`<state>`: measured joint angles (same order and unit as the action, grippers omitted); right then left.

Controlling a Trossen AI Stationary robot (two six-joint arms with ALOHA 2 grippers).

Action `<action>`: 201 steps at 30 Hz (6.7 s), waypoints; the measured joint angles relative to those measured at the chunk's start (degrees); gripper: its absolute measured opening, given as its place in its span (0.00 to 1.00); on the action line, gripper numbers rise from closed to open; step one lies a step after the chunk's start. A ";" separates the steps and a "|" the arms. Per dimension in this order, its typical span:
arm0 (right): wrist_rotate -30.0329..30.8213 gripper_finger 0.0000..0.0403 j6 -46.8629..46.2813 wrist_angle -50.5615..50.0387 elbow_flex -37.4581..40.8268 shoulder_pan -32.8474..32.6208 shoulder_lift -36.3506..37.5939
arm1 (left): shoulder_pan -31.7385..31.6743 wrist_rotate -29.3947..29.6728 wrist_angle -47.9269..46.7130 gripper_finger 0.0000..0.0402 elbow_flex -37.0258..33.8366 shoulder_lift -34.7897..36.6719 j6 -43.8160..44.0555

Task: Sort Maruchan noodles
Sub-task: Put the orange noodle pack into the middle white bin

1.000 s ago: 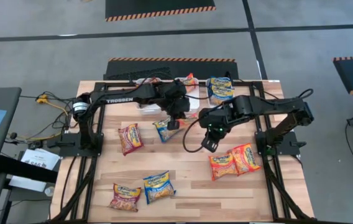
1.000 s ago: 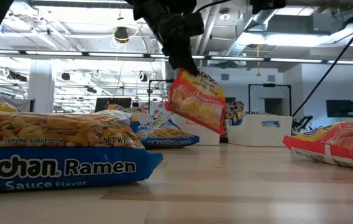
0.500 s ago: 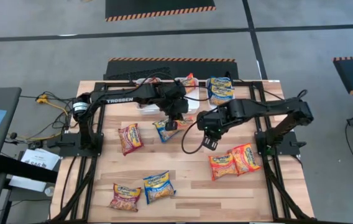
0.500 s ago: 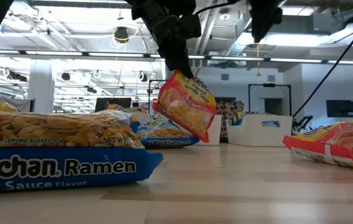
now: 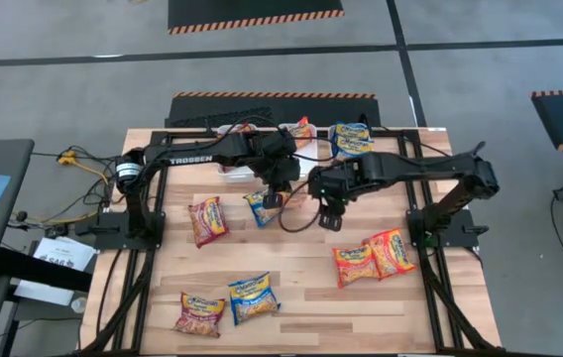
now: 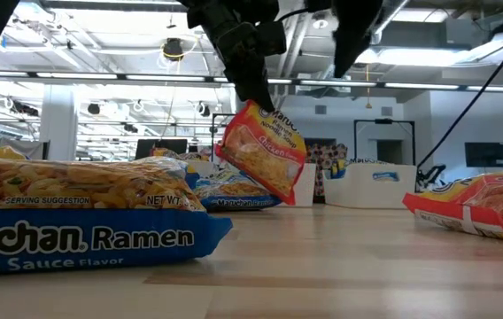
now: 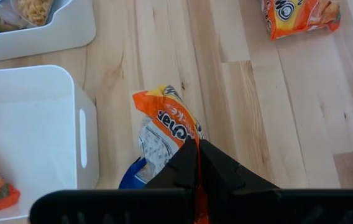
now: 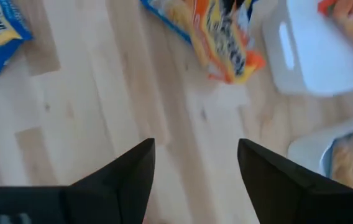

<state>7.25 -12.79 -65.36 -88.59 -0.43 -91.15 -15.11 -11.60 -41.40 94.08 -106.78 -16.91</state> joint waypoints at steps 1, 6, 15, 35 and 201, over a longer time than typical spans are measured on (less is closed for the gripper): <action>0.02 0.63 1.37 1.44 0.87 0.58 0.01 | 0.00 -0.01 -0.03 0.00 0.00 0.00 -0.02; 0.02 0.63 8.05 6.80 6.03 3.37 -0.04 | 0.00 0.00 -0.27 0.00 0.00 0.00 0.03; 0.15 0.63 16.18 17.64 12.14 9.04 -0.07 | 0.00 -0.04 -0.27 0.00 0.00 0.00 0.57; -16.42 0.63 34.06 34.44 19.58 15.65 0.04 | 0.02 -0.04 -0.23 0.00 -0.09 -0.04 1.57; -12.59 0.32 39.36 17.35 -9.16 29.26 -16.83 | -12.74 10.81 -33.73 0.00 19.76 6.80 8.59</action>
<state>-5.35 26.57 -48.01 -97.76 28.82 -107.98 -27.86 -0.79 -75.13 113.84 -99.98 -8.32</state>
